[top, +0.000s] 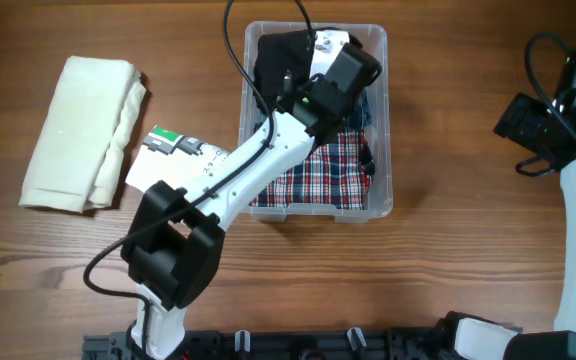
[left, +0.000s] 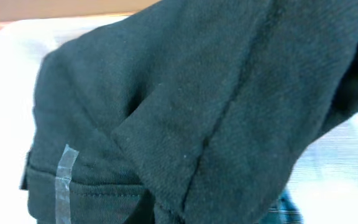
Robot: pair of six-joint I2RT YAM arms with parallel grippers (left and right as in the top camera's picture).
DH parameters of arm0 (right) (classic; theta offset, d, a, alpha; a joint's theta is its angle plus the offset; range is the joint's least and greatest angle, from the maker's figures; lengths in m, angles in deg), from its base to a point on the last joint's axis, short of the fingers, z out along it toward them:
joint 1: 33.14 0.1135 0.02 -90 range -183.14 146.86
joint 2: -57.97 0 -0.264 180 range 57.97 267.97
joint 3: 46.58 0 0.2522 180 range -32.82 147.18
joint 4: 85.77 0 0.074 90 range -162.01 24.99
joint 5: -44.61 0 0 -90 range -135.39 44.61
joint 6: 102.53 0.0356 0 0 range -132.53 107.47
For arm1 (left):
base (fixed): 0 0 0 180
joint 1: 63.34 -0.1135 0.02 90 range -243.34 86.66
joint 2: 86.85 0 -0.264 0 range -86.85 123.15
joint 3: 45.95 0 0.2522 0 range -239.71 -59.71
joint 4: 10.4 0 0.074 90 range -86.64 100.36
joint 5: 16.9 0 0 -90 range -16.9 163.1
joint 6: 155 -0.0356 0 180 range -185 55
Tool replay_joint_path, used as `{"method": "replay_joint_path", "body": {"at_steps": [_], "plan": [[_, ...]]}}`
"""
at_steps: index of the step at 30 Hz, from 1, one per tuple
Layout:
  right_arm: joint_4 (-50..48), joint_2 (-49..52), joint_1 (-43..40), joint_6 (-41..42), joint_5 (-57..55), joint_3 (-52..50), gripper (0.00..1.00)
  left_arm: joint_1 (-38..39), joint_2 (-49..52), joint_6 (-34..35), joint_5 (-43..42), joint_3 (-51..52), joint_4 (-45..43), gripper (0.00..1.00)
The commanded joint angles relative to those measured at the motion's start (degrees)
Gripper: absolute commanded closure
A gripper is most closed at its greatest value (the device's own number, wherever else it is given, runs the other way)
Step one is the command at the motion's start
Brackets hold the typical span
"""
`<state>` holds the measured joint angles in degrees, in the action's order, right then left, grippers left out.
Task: Pack container
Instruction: 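Lift the black shirt with the left gripper and carry it over the box, then lower the black shirt onto the jeans in the box's back half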
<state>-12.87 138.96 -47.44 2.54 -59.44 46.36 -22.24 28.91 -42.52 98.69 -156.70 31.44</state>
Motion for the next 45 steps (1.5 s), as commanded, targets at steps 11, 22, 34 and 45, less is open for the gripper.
{"method": "replay_joint_path", "body": {"at_steps": [11, 22, 34, 45], "plan": [[-0.2, -0.5, 0.0, -0.1, -1.0, 1.0, 0.0, -2.5, 5.5, 5.2, -8.3, -0.2, -2.5, 0.53], [-0.2, -0.5, 0.0, -0.1, -1.0, 1.0, 0.0, -7.4, 2.5, 5.3, -24.5, -0.2, -10.0, 0.04], [-0.2, -0.5, 0.0, -0.1, -1.0, 1.0, 0.0, -8.6, -1.6, 5.2, -42.5, -0.2, -4.3, 0.48], [-0.2, -0.5, 0.0, 0.0, -1.0, 1.0, 0.0, -8.6, -2.6, 5.2, -38.0, -0.2, -11.8, 0.96]]}}
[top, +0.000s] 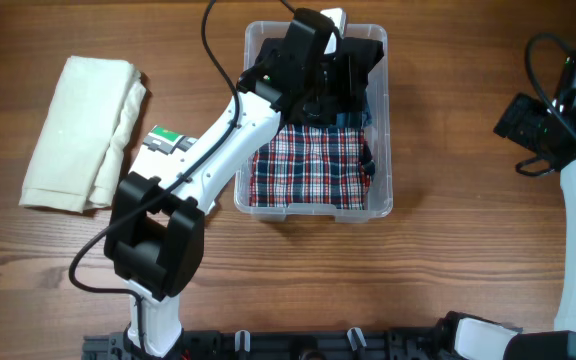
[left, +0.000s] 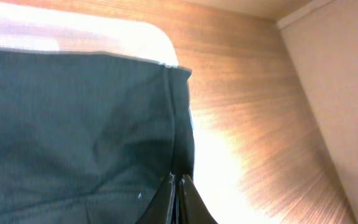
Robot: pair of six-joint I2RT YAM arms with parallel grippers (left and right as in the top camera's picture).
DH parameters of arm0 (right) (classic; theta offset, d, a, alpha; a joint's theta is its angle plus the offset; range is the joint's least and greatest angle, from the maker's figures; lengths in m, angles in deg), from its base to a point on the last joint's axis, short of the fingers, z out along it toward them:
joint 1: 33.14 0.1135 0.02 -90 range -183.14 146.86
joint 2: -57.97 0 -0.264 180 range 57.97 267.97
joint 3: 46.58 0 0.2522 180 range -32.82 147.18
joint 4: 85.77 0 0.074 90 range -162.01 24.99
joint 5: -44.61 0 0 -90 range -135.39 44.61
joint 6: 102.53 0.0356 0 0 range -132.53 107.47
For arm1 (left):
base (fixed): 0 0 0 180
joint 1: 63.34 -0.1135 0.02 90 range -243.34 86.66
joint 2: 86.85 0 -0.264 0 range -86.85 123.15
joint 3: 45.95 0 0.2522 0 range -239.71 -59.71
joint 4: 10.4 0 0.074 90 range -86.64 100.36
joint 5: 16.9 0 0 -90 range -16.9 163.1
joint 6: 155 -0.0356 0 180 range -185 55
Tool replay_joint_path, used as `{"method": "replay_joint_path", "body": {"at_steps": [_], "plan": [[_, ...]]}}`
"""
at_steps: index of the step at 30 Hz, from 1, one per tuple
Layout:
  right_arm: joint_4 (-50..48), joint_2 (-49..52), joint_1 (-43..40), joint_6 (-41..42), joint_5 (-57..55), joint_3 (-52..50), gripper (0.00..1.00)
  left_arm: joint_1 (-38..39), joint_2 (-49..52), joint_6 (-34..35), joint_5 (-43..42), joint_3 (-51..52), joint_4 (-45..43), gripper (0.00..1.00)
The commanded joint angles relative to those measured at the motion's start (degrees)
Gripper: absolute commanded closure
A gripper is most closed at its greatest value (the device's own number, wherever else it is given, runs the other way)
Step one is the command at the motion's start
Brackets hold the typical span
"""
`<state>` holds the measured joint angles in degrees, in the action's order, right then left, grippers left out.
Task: Pack container
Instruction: 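Lower the black shirt onto the jeans in the box's back half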
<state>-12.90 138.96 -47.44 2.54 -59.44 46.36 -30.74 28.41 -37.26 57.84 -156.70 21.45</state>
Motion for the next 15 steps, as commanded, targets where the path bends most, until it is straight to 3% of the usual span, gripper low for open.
{"method": "replay_joint_path", "body": {"at_steps": [1, 15], "plan": [[-0.2, -0.5, 0.0, 0.0, -1.0, 1.0, 0.0, -0.1, -2.1, -0.1, 3.8, -0.2, -2.8, 0.96], [-0.2, -0.5, 0.0, 0.0, -1.0, 1.0, 0.0, 1.0, 5.0, 0.0, 7.3, -0.2, -12.6, 0.96]]}}
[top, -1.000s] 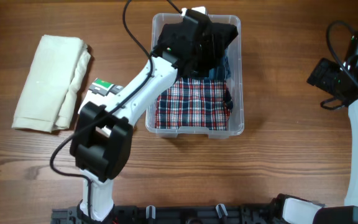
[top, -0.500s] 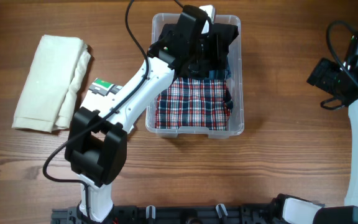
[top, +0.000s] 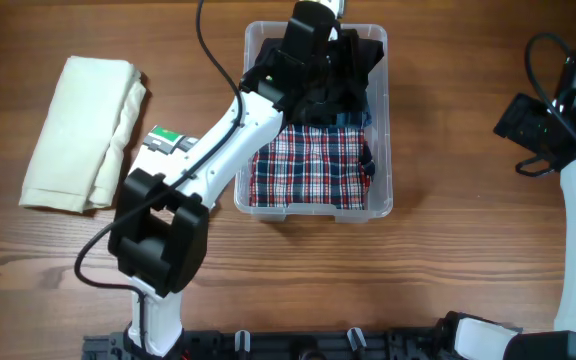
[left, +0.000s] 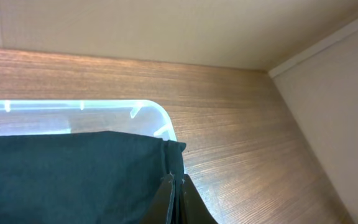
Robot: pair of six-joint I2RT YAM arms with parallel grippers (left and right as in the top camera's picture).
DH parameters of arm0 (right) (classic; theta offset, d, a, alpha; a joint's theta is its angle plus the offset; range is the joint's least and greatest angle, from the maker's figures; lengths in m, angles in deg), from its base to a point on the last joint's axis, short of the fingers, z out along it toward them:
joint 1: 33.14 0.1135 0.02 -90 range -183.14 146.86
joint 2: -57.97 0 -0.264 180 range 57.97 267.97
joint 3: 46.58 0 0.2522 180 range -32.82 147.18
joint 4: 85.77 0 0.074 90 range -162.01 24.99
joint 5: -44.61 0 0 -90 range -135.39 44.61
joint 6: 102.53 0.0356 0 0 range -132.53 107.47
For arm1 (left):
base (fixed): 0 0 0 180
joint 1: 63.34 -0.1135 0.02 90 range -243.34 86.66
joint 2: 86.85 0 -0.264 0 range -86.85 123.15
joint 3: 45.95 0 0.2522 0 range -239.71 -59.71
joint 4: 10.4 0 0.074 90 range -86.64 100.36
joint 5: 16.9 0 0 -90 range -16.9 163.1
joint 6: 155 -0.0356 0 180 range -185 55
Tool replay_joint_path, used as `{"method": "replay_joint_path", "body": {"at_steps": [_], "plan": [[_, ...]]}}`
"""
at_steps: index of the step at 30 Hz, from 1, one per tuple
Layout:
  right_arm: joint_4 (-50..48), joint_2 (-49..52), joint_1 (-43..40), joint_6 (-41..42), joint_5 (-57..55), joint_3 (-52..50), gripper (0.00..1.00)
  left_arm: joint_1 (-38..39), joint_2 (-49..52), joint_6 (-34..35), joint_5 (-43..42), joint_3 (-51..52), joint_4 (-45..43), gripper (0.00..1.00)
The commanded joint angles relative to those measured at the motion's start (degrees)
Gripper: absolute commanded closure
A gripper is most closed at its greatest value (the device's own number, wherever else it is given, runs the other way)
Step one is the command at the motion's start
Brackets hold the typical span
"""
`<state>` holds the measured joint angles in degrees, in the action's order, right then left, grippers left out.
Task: Pack container
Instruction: 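Lower the black shirt onto the jeans in the box's back half, then release and press the black shirt flat with the left gripper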
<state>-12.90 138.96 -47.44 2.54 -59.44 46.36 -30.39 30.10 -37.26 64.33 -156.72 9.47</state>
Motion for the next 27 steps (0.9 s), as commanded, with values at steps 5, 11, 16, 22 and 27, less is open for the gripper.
{"method": "replay_joint_path", "body": {"at_steps": [5, 11, 16, 22, 27], "plan": [[-0.2, -0.5, 0.0, -0.1, -1.0, 1.0, 0.0, 0.7, 8.5, 0.0, 0.7, -0.2, -0.7, 0.96], [-0.2, -0.5, 0.0, 0.0, -1.0, 1.0, 0.0, 0.6, 16.5, -0.3, 1.4, -0.2, 4.3, 0.96], [-0.2, -0.5, 0.0, 0.0, -1.0, 1.0, 0.0, -0.1, 16.5, -0.5, 1.2, -0.2, 3.8, 0.96], [-0.2, -0.5, 0.0, 0.0, -1.0, 1.0, 0.0, -0.1, 6.9, -0.2, 1.1, -0.2, 2.3, 0.96], [-0.2, -0.5, 0.0, -0.1, -1.0, 1.0, 0.0, 0.5, 2.7, -0.2, 1.1, -0.2, 9.5, 0.96]]}}
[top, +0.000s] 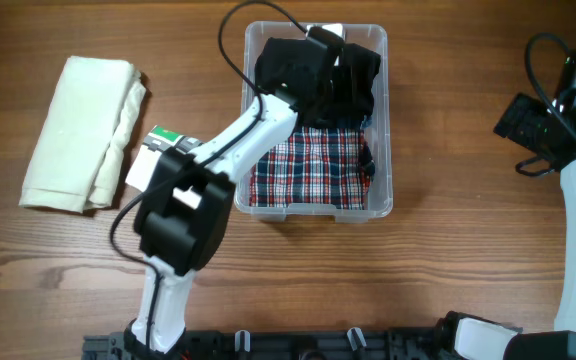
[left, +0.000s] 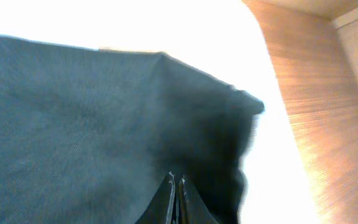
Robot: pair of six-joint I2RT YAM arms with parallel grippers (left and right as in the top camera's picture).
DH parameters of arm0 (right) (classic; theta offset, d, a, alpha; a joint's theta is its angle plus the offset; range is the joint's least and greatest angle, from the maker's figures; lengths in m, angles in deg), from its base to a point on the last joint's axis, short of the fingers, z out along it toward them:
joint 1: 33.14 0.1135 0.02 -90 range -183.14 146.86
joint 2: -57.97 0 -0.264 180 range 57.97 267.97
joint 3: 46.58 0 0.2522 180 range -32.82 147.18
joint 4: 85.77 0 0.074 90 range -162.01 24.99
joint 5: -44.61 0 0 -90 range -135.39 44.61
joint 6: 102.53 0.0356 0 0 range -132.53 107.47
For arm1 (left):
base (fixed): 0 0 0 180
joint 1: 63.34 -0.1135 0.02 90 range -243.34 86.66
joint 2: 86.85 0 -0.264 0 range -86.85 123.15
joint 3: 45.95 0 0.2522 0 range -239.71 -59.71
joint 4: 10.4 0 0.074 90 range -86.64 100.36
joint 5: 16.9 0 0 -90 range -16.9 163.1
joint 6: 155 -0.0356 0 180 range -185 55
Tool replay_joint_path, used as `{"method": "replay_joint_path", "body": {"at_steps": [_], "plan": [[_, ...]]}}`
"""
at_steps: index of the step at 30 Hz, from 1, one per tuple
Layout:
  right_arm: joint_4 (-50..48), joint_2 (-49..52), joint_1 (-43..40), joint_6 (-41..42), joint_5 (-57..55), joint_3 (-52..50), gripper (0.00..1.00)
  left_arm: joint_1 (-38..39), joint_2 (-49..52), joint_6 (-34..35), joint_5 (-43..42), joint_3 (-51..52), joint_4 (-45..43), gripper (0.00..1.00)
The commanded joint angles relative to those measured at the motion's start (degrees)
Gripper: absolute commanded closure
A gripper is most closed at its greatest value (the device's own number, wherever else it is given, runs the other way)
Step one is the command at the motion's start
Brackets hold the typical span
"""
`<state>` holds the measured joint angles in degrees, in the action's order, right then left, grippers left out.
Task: Pack container
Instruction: 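Release and press the black shirt flat with the left gripper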
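Note:
A clear plastic container (top: pixel 389 150) holds a red-and-blue plaid cloth (top: pixel 313 170) in its near half. A black garment (top: pixel 288 60) is bunched in its far half. My left gripper (top: pixel 340 55) reaches into the far end. In the left wrist view its fingertips (left: pixel 175 180) are pressed together on the black garment (left: pixel 73 124), which fills most of that frame. The container's white far corner (left: pixel 272 74) shows beyond the cloth. My right gripper (top: pixel 520 125) hangs off to the right of the container over bare table; its jaws are too small to read.
A folded cream towel (top: pixel 83 130) lies at the far left. A white packet with a green label (top: pixel 163 150) sits between the towel and the container, partly under my left arm. Cables trail over the container's far rim.
The left gripper has dropped and tilted down into the container's far end. The black garment, held up near the far rim before, now sits lower and more bunched.
At first my left gripper was low over the black garment in the container's far half. Then it was shut on the garment's edge near the far right corner, then higher with the rim and table in sight. Now it is back down in the container.

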<state>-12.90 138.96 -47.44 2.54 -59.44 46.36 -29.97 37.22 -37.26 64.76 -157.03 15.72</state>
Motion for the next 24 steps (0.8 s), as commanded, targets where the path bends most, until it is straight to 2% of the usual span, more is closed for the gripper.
{"method": "replay_joint_path", "body": {"at_steps": [1, 6, 10, 16, 19, 22, 24], "plan": [[-0.2, -0.5, 0.0, 0.0, -1.0, 1.0, 0.0, 0.2, -4.2, -0.2, 0.7, 0.1, 5.5, 0.95], [-0.2, -0.5, 0.0, -0.1, -1.0, 1.0, 0.0, 1.5, -1.2, -0.3, 0.7, 0.1, 15.6, 0.95], [-0.2, -0.5, 0.0, 0.0, -1.0, 1.0, 0.0, 2.8, 2.1, -0.3, 0.8, 0.6, 16.9, 0.96], [-0.2, -0.5, 0.0, -0.1, -1.0, 1.0, 0.0, 2.7, -3.5, -0.3, 0.7, -2.0, 14.0, 0.96], [-0.2, -0.5, 0.0, 0.0, -1.0, 1.0, 0.0, 2.8, -9.0, -0.3, 1.0, -2.1, 7.0, 0.96], [-0.2, -0.5, 0.0, -0.1, -1.0, 1.0, 0.0, 2.9, -8.9, -0.3, 1.0, -2.1, 2.8, 0.96], [-0.2, -0.5, 0.0, -0.1, -1.0, 1.0, 0.0, 2.9, -7.2, -0.2, 4.8, -2.1, 0.5, 0.96]]}}
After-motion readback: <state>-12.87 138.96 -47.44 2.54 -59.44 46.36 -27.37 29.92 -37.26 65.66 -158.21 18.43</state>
